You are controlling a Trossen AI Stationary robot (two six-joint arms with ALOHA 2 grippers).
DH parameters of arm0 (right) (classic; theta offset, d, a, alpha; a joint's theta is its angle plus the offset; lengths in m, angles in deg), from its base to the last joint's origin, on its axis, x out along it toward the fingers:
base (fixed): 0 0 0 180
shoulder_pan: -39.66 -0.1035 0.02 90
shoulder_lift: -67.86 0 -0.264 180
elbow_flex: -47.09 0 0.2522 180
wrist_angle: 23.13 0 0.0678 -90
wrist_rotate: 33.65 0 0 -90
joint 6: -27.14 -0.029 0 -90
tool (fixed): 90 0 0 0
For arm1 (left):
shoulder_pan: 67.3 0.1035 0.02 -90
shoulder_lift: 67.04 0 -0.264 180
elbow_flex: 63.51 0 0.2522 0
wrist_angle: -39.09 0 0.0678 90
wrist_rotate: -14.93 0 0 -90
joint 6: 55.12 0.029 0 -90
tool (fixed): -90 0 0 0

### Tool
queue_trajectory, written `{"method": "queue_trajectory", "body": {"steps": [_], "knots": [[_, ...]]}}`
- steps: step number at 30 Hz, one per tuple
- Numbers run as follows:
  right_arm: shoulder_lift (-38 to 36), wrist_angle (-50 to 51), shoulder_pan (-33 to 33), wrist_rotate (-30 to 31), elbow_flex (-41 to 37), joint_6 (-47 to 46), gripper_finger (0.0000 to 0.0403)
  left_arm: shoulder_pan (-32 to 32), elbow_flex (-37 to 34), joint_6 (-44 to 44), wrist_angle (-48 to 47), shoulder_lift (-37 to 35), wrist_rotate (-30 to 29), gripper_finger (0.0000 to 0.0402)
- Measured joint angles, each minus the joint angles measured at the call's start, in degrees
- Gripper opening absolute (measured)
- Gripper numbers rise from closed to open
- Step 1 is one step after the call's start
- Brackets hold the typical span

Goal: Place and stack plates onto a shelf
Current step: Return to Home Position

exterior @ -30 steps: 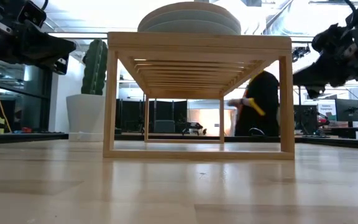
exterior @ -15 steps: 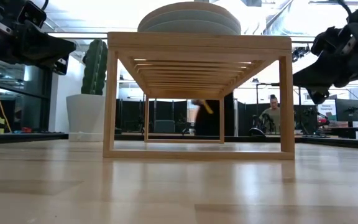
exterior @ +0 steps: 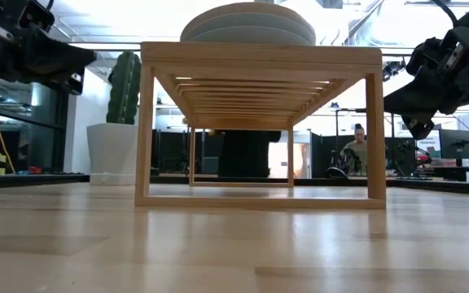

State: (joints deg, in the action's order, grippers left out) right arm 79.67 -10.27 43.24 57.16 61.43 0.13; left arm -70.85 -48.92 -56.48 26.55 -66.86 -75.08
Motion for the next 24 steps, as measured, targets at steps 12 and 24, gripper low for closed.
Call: {"method": "queue_trajectory", "body": {"steps": [12, 24], "knots": [[-11.7, -4.4, 0.1, 0.1, 0.0, 0.0, 0.0000, 0.0, -0.1, 0.0, -0.8, 0.0, -0.7, 0.0000], [-11.8, -3.8, -0.7, 0.1, -0.1, 0.0, 0.0000, 0.0, -0.1, 0.0, -0.8, 0.0, -0.7, 0.0000]]}}
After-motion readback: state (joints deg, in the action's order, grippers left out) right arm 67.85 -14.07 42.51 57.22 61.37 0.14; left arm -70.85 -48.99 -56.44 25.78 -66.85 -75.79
